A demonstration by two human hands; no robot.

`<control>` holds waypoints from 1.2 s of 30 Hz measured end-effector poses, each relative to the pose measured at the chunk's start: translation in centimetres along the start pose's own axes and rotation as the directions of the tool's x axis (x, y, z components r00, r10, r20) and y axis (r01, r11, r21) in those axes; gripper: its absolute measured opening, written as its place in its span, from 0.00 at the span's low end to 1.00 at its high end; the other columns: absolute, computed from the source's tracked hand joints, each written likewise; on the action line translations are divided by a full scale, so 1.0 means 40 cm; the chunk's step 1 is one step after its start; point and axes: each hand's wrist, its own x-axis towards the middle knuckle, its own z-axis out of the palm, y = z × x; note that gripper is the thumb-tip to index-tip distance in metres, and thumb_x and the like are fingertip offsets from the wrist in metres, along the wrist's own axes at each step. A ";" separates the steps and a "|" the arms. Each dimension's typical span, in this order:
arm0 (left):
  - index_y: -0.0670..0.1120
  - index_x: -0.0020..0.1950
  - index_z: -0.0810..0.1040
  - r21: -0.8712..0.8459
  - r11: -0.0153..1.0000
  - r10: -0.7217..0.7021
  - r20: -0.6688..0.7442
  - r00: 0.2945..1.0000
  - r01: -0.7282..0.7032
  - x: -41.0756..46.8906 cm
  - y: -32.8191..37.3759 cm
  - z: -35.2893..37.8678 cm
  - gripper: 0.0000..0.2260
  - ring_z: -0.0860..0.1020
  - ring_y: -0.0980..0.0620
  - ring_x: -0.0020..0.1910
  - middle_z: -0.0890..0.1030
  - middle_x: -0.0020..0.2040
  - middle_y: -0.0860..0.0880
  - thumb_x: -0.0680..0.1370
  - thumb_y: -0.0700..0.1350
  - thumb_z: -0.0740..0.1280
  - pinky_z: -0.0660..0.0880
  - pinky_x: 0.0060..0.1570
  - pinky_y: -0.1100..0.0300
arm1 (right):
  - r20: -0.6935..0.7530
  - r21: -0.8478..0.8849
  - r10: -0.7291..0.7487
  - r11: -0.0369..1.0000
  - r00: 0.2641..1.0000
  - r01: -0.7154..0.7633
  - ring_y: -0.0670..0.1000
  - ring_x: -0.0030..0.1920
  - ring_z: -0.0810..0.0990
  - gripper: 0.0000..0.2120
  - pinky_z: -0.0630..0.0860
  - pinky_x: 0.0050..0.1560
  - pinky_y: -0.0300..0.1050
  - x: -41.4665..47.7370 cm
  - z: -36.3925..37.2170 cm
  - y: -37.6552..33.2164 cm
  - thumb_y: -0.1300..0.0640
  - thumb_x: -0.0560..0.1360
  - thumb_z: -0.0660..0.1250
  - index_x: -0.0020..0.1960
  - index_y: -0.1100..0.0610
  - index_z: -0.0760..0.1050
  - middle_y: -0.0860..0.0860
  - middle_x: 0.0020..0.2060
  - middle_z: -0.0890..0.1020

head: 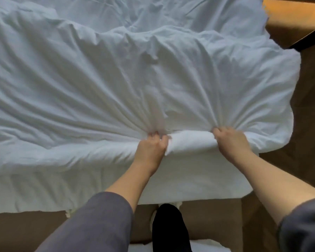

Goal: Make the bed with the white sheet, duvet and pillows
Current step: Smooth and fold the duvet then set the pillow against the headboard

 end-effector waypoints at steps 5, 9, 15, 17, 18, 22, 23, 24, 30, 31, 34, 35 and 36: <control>0.42 0.58 0.78 -0.021 0.995 0.101 0.161 0.982 -0.099 -0.069 0.007 -0.126 0.21 0.82 0.42 0.37 0.82 0.42 0.42 0.66 0.35 0.72 0.70 0.31 0.58 | 0.252 -0.013 -0.165 0.985 0.954 0.173 0.58 0.55 0.80 0.16 0.74 0.49 0.48 -0.074 -0.062 0.001 0.66 0.76 0.57 0.61 0.55 0.73 0.54 0.56 0.80; 0.43 0.75 0.59 -0.026 0.992 0.126 0.357 0.925 -0.126 -0.115 -0.008 -0.127 0.26 0.74 0.41 0.62 0.72 0.66 0.42 0.77 0.34 0.58 0.69 0.48 0.53 | 0.377 0.049 -0.189 0.982 0.906 0.185 0.58 0.59 0.77 0.17 0.74 0.53 0.50 -0.137 -0.048 -0.033 0.65 0.77 0.57 0.65 0.57 0.69 0.56 0.60 0.76; 0.48 0.75 0.61 -0.047 0.958 0.283 0.333 0.899 -0.284 -0.069 -0.108 -0.147 0.31 0.59 0.50 0.75 0.65 0.75 0.49 0.77 0.64 0.55 0.53 0.73 0.44 | 0.392 0.093 -0.255 0.967 0.884 0.238 0.57 0.72 0.62 0.41 0.62 0.69 0.63 -0.083 -0.097 -0.023 0.30 0.71 0.62 0.76 0.47 0.52 0.54 0.72 0.62; 0.48 0.73 0.64 -0.034 0.957 0.286 0.239 0.928 -0.287 -0.037 -0.130 -0.178 0.31 0.60 0.50 0.75 0.67 0.73 0.49 0.76 0.64 0.49 0.51 0.74 0.44 | 0.305 0.198 -0.238 0.963 0.922 0.183 0.55 0.75 0.57 0.41 0.56 0.73 0.65 -0.055 -0.132 -0.030 0.27 0.72 0.58 0.78 0.44 0.51 0.51 0.76 0.58; 0.48 0.73 0.65 -0.002 0.963 0.264 0.206 0.942 -0.269 -0.019 -0.144 -0.197 0.30 0.60 0.49 0.75 0.66 0.74 0.47 0.77 0.62 0.49 0.52 0.73 0.45 | 0.227 0.247 -0.202 0.958 0.953 0.144 0.54 0.76 0.56 0.39 0.55 0.73 0.63 -0.036 -0.151 -0.032 0.29 0.73 0.59 0.77 0.44 0.52 0.50 0.76 0.58; 0.45 0.75 0.61 -0.018 0.999 0.045 -0.002 0.999 -0.045 0.099 -0.228 -0.299 0.25 0.52 0.45 0.77 0.57 0.77 0.44 0.79 0.49 0.60 0.52 0.73 0.43 | -0.058 0.446 0.143 0.889 0.988 -0.103 0.54 0.75 0.58 0.32 0.61 0.71 0.54 0.082 -0.219 -0.008 0.49 0.75 0.68 0.75 0.51 0.61 0.52 0.76 0.61; 0.45 0.75 0.60 -0.058 0.998 -0.010 -0.064 0.998 0.007 0.140 -0.254 -0.328 0.25 0.50 0.44 0.78 0.56 0.78 0.43 0.79 0.47 0.59 0.51 0.73 0.42 | -0.081 0.484 0.215 0.862 0.973 -0.151 0.54 0.76 0.58 0.30 0.60 0.71 0.54 0.123 -0.234 0.013 0.53 0.75 0.67 0.75 0.52 0.62 0.53 0.76 0.61; 0.44 0.75 0.59 -0.085 0.995 -0.065 -0.106 0.992 0.056 0.184 -0.285 -0.354 0.25 0.49 0.44 0.78 0.55 0.78 0.43 0.79 0.44 0.58 0.50 0.73 0.40 | -0.080 0.504 0.263 0.843 0.961 -0.189 0.55 0.76 0.57 0.29 0.59 0.72 0.55 0.168 -0.243 0.038 0.57 0.75 0.65 0.74 0.53 0.62 0.53 0.76 0.60; 0.51 0.62 0.68 -0.080 0.944 -0.281 0.320 0.905 0.321 0.396 -0.493 -0.448 0.24 0.70 0.42 0.63 0.74 0.62 0.44 0.68 0.50 0.69 0.55 0.68 0.32 | 0.312 0.360 0.145 0.897 0.939 -0.258 0.57 0.72 0.65 0.34 0.60 0.70 0.65 0.391 -0.283 0.190 0.51 0.71 0.72 0.73 0.46 0.61 0.51 0.71 0.67; 0.51 0.56 0.70 -0.033 0.947 -0.282 0.393 0.875 0.320 0.394 -0.498 -0.446 0.20 0.72 0.42 0.59 0.76 0.56 0.46 0.67 0.51 0.71 0.56 0.67 0.33 | 0.358 0.303 0.096 0.929 0.929 -0.213 0.57 0.68 0.69 0.28 0.64 0.68 0.63 0.396 -0.294 0.193 0.49 0.70 0.73 0.67 0.45 0.67 0.51 0.66 0.72; 0.50 0.50 0.75 0.099 0.962 -0.274 0.306 0.911 0.256 0.369 -0.470 -0.442 0.09 0.74 0.45 0.58 0.76 0.47 0.49 0.72 0.49 0.67 0.58 0.66 0.40 | 0.303 0.118 0.058 0.988 0.951 -0.098 0.56 0.57 0.77 0.10 0.70 0.56 0.51 0.375 -0.322 0.187 0.48 0.73 0.68 0.53 0.46 0.76 0.49 0.52 0.79; 0.50 0.49 0.76 0.129 0.962 -0.259 0.176 0.950 0.239 0.362 -0.461 -0.460 0.07 0.75 0.45 0.57 0.77 0.46 0.48 0.73 0.49 0.65 0.59 0.65 0.43 | 0.209 0.009 0.080 0.996 0.975 -0.084 0.55 0.55 0.77 0.09 0.68 0.53 0.49 0.368 -0.342 0.186 0.48 0.74 0.66 0.53 0.47 0.77 0.50 0.50 0.78; 0.50 0.49 0.77 0.164 0.958 -0.243 0.032 0.969 0.235 0.363 -0.462 -0.486 0.05 0.76 0.44 0.56 0.78 0.48 0.47 0.75 0.48 0.64 0.61 0.63 0.46 | 0.105 -0.094 0.102 0.991 0.989 -0.092 0.55 0.54 0.77 0.09 0.67 0.51 0.49 0.364 -0.367 0.189 0.49 0.75 0.65 0.54 0.48 0.78 0.51 0.50 0.78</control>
